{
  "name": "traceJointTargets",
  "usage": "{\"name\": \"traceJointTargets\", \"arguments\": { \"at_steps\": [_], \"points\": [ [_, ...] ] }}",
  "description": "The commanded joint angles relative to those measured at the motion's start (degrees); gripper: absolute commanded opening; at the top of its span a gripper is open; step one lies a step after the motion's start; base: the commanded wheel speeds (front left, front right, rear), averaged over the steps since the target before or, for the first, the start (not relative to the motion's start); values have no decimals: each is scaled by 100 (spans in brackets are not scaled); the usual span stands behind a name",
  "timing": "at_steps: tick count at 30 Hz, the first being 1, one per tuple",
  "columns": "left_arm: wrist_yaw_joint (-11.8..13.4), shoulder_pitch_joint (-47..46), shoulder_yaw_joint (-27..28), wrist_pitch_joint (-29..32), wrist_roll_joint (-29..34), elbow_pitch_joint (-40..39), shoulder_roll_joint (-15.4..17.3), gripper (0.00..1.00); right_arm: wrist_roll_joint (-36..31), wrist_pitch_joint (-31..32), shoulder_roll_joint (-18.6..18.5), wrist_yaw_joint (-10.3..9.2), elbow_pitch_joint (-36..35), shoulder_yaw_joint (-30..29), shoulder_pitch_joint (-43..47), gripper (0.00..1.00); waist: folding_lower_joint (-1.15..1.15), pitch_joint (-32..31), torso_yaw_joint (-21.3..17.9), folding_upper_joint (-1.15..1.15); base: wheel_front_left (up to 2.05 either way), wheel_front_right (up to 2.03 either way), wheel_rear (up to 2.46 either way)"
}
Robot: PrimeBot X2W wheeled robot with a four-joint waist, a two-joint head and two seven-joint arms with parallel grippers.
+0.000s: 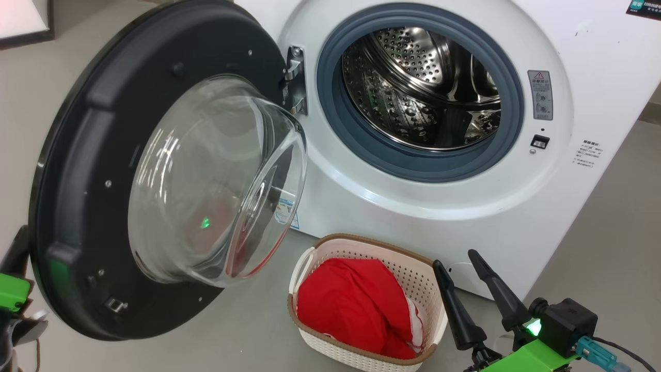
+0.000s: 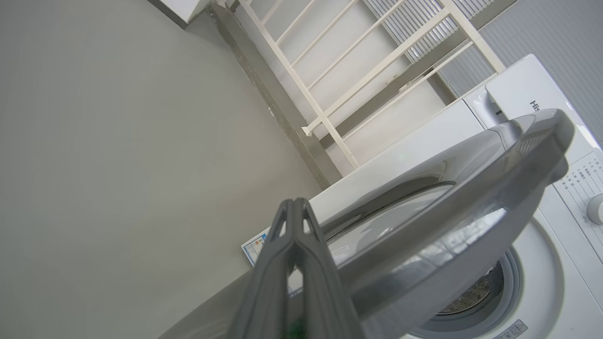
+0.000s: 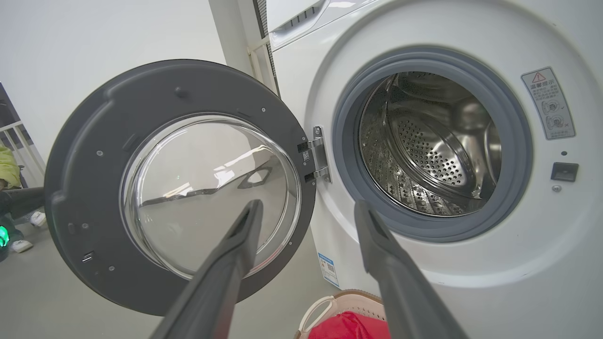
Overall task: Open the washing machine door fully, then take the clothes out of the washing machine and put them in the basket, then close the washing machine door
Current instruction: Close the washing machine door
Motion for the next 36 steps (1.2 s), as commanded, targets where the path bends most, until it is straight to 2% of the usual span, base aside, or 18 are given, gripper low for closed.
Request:
{"name": "traceJointTargets", "arguments": {
  "at_steps": [1, 9, 23, 36],
  "points": [
    [-112, -304, 141, 51, -53, -223, 242, 0, -36, -5, -10, 52, -176, 120, -82, 100, 0, 3, -5, 0, 0, 0, 0],
    [-221, -52, -9, 262, -106, -669, 203, 0, -34, -22, -10, 52, -166, 93, -82, 100, 0, 20, -31, 0, 0, 0, 0],
    [-241, 586, -198, 450, -175, -1400, 33, 0, -65, -26, -10, 52, -191, 43, -75, 100, 0, 55, -140, 0, 0, 0, 0],
    [-348, 1288, -666, 382, -48, -2730, -379, 0, -89, 4, -10, 52, -225, -23, -57, 100, 0, 87, -314, 0, 0, 0, 0]
  ]
}}
